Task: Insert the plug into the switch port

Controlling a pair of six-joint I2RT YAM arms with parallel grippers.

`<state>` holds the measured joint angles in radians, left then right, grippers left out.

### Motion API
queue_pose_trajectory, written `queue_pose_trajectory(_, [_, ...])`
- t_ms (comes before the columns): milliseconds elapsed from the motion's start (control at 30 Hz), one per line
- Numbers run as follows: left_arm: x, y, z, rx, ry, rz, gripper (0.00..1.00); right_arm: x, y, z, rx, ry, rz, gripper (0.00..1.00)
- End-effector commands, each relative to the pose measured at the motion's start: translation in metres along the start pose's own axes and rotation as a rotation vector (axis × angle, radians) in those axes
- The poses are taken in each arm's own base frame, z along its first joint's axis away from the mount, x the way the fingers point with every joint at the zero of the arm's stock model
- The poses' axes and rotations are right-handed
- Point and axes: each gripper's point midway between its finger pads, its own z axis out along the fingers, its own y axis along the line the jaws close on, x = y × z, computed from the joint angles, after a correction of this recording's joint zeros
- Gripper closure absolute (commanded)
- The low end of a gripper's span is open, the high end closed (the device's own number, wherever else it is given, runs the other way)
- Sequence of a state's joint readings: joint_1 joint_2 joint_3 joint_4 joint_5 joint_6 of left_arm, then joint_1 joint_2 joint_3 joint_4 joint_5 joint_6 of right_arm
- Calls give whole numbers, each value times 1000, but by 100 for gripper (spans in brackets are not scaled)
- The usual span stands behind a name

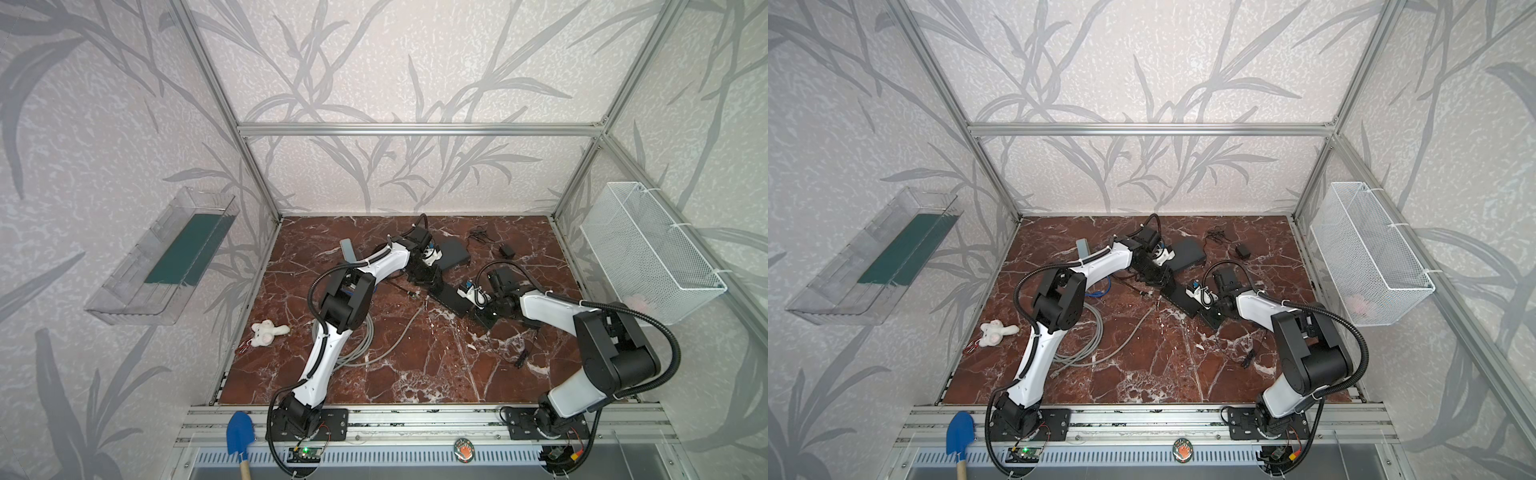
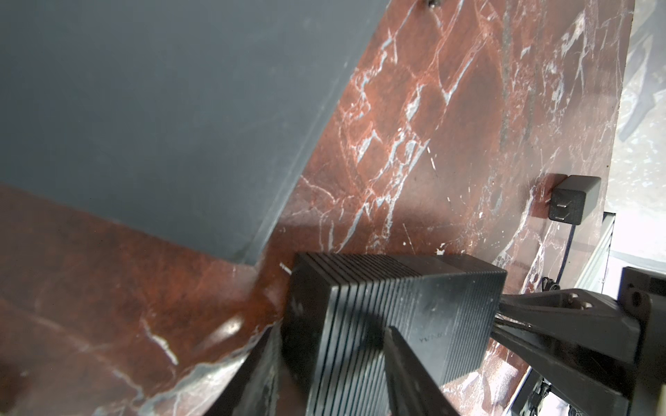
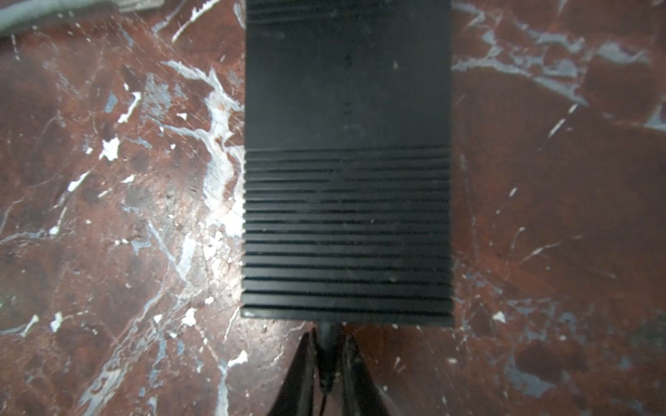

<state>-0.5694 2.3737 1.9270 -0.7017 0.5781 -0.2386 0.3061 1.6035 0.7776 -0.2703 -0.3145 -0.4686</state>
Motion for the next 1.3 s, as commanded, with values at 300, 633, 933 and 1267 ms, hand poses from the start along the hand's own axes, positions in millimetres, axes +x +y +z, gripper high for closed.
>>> queue_pose_trajectory(300, [8,15,0,-70,42,-15,44,-15,-10,-4,58,-38,-11,91])
queue_pose_trajectory(633, [1,3,12,-3,39,57,40,-16,-8,-6,47,-35,-29,93])
queue_pose_trajectory(933, [27,-9,19,82,121,126,55,-30,-15,-8,69,-58,0,95])
queue_pose_trajectory(1267, [74,-24,41,117,286,176,65,-54,-11,-5,88,-102,-61,97])
